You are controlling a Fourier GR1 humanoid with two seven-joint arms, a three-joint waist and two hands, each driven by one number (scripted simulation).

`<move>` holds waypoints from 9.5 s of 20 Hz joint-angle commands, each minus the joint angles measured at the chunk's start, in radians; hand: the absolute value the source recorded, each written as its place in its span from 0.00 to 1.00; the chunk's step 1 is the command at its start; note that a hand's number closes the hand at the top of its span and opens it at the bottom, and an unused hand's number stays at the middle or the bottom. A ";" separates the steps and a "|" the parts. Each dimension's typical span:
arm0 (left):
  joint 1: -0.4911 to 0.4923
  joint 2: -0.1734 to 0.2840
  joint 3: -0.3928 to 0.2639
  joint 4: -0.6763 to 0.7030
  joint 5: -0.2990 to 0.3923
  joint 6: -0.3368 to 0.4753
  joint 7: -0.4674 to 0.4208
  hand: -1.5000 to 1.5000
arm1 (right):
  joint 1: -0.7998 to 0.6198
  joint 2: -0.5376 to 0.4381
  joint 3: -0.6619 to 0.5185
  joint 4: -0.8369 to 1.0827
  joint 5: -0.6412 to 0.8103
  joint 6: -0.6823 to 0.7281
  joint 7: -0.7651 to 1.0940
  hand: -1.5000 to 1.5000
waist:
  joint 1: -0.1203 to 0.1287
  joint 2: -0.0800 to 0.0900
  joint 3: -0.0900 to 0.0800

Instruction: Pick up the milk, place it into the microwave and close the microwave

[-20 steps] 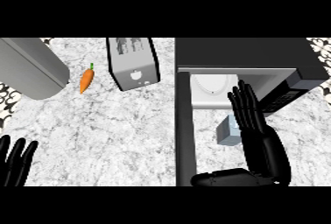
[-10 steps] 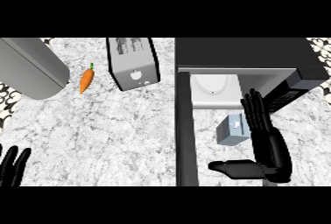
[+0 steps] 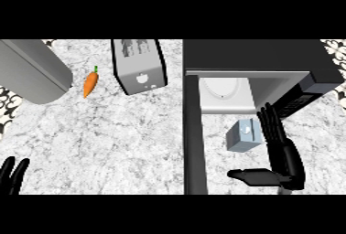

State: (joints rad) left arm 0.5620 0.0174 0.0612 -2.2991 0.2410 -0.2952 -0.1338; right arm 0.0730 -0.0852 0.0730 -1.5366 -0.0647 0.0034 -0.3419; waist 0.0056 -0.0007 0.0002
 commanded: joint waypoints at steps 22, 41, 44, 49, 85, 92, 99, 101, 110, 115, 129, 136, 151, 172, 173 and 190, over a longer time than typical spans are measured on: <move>0.061 -0.017 -0.058 -0.048 -0.035 0.011 -0.014 0.00 | -0.317 -0.058 -0.188 0.646 0.120 -0.090 -0.290 0.00 | 0.008 0.002 0.000; 0.066 -0.003 0.030 0.005 0.034 -0.082 -0.031 0.00 | -0.380 -0.062 -0.145 0.901 0.072 0.314 -0.628 1.00 | 0.006 0.000 0.000; 0.053 -0.015 0.023 0.035 0.008 -0.054 -0.051 0.00 | -0.363 -0.068 -0.187 0.835 0.083 0.117 -0.636 1.00 | -0.001 -0.002 -0.001; 0.060 -0.008 0.059 0.013 0.064 -0.073 -0.032 0.00 | -0.265 -0.046 -0.221 0.722 0.005 0.149 -0.597 1.00 | -0.009 -0.004 -0.001; 0.021 -0.003 0.155 0.051 0.131 -0.128 0.024 0.00 | -0.462 -0.030 -0.164 0.400 0.119 -0.086 -0.103 1.00 | 0.010 0.003 0.000; 0.002 -0.013 0.130 0.096 0.106 -0.167 0.008 0.00 | -0.694 -0.077 -0.231 0.710 0.123 -0.079 -0.168 1.00 | 0.031 0.010 0.001; -0.073 0.034 0.161 0.099 0.165 -0.159 0.047 0.00 | -0.736 -0.065 -0.220 0.736 0.178 -0.192 -0.206 1.00 | 0.058 0.019 0.001; -0.079 0.033 0.159 0.132 0.162 -0.175 0.027 0.00 | -0.756 -0.070 -0.221 0.726 0.174 -0.201 -0.186 1.00 | 0.072 0.022 0.000; -0.133 0.029 0.121 0.143 0.133 -0.166 0.044 0.00 | -0.715 -0.117 -0.225 0.721 0.214 -0.302 -0.234 1.00 | 0.106 0.036 -0.001; -0.135 0.038 0.118 0.124 0.127 -0.168 0.053 0.00 | -0.681 -0.068 -0.297 0.698 0.166 -0.438 -0.259 1.00 | 0.137 0.042 -0.001; -0.193 0.060 0.094 0.131 0.046 -0.164 0.065 0.00 | -0.597 -0.087 -0.321 0.679 0.310 -0.641 -0.414 0.00 | 0.187 0.061 -0.002; -0.213 0.059 0.063 0.147 0.019 -0.169 0.071 0.00 | -0.583 -0.039 -0.298 0.713 0.288 -0.531 -0.377 0.00 | 0.208 0.065 0.000; -0.246 0.018 0.002 0.146 -0.072 -0.124 0.081 0.00 | -0.962 -0.135 -0.355 1.141 0.300 -0.470 -0.172 0.00 | 0.148 0.055 0.006; -0.247 -0.017 -0.157 0.192 -0.206 -0.052 0.041 0.00 | -0.955 -0.148 -0.455 1.358 0.231 -0.293 -0.443 0.00 | 0.064 0.035 0.005; -0.194 -0.017 -0.165 0.192 -0.198 -0.057 0.001 0.00 | -0.962 -0.137 -0.450 1.371 0.235 -0.295 -0.421 0.00 | 0.056 0.024 0.003; -0.354 0.002 -0.331 0.406 -0.324 -0.123 0.011 1.00 | -0.734 -0.061 -0.439 1.288 0.183 -0.046 -0.610 0.00 | -0.019 -0.003 -0.001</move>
State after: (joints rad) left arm 0.2460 0.0247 -0.2152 -1.9593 -0.0174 -0.4117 -0.0985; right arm -0.7498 -0.1389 -0.3778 -0.2268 0.1191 -0.0652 -0.9163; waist 0.0168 -0.0027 -0.0018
